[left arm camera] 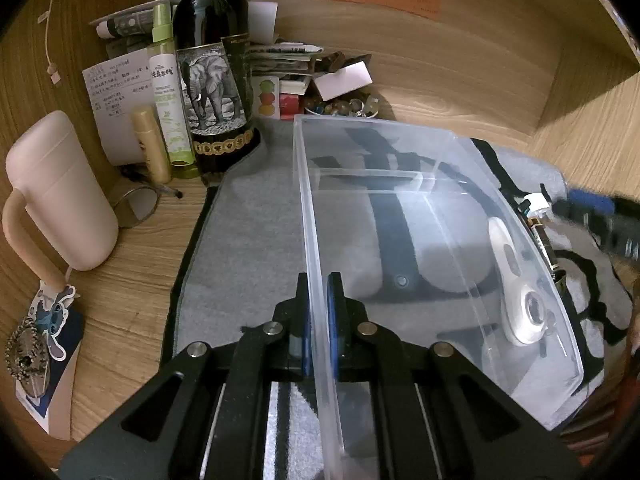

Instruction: Organize rigid objects

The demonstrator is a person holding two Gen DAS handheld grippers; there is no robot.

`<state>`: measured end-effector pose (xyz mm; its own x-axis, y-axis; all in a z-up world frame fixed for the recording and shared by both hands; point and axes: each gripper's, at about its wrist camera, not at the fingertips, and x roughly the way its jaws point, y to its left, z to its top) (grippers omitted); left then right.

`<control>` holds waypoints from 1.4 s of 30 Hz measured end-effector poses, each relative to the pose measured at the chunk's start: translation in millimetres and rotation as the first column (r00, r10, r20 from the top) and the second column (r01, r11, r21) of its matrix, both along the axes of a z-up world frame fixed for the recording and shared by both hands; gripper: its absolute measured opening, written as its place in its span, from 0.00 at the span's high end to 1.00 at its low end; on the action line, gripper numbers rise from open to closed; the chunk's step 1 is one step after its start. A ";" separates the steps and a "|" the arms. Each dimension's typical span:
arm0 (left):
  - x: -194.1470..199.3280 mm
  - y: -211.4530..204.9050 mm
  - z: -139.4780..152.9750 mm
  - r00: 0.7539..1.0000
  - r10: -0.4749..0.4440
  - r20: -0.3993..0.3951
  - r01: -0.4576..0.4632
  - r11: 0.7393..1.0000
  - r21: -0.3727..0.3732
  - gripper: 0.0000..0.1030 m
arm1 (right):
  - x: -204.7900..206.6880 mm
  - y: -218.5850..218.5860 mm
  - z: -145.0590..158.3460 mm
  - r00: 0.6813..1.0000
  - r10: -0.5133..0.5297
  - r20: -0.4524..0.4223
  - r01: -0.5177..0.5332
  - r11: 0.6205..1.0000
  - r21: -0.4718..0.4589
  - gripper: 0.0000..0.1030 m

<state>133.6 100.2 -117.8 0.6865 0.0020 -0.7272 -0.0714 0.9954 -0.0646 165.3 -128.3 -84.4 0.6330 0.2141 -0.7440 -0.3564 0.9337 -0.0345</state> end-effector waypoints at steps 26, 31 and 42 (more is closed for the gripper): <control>0.2 -0.6 -2.1 1.000 -0.006 -0.013 0.006 1.000 0.009 0.93 | -49.1 -21.7 -72.1 0.989 -0.057 -0.139 0.058 0.998 -0.003 0.62; 0.2 -0.7 -2.4 1.000 -0.007 -0.013 0.007 1.000 0.013 0.93 | -47.2 -19.7 -73.0 0.990 -0.037 -0.136 0.039 0.999 0.010 0.78; 0.7 -1.0 -2.2 1.000 -0.010 -0.007 0.010 1.000 0.010 0.93 | -52.5 -24.0 -42.3 0.997 -0.067 -0.044 0.068 0.997 0.031 0.78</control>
<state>134.3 99.2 -120.0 0.6817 0.0026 -0.7316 -0.0622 0.9966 -0.0545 112.8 -152.3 -126.6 0.6144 0.1968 -0.7640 -0.2931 0.9560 0.0105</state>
